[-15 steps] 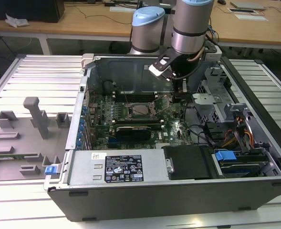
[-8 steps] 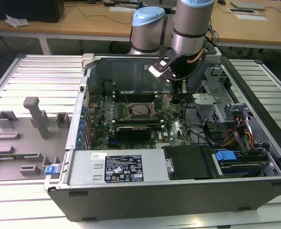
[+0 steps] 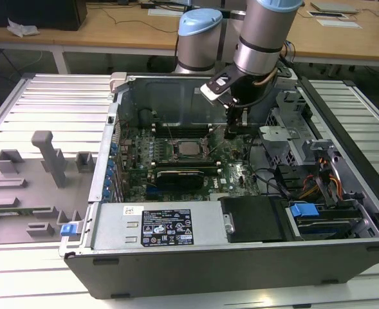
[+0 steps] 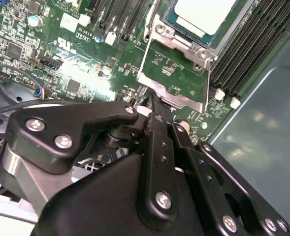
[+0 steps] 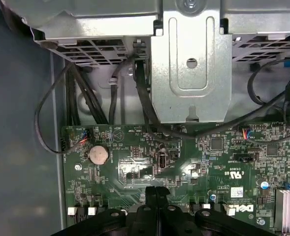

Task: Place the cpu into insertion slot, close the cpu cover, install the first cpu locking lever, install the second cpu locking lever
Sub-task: 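Close the cpu cover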

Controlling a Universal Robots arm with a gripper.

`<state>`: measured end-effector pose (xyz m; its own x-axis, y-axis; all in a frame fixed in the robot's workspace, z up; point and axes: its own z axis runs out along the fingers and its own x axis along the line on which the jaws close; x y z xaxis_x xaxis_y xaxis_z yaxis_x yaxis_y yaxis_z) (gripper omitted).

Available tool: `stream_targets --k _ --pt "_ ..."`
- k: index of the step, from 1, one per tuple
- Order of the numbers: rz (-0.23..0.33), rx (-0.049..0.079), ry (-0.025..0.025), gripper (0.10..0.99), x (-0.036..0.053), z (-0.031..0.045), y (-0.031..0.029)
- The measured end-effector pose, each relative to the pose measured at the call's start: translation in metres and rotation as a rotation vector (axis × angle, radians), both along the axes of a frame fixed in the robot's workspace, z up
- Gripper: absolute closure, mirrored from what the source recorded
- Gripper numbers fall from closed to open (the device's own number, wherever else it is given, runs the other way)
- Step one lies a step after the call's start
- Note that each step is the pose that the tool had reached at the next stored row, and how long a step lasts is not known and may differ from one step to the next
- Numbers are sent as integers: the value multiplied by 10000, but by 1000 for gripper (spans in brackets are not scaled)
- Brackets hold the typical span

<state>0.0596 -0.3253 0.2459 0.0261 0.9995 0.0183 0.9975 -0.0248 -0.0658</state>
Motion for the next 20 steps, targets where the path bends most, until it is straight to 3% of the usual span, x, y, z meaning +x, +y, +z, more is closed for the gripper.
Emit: stream_targets --k 9,16,17,18,20 --pt "1 1 -37 980 -146 0 9" --pt "1 1 -108 980 -423 0 52" --pt "0 2 -140 980 -534 -1 57" --pt "3 2 -275 980 -674 -9 59" --pt "-1 2 -312 980 -727 -22 59"
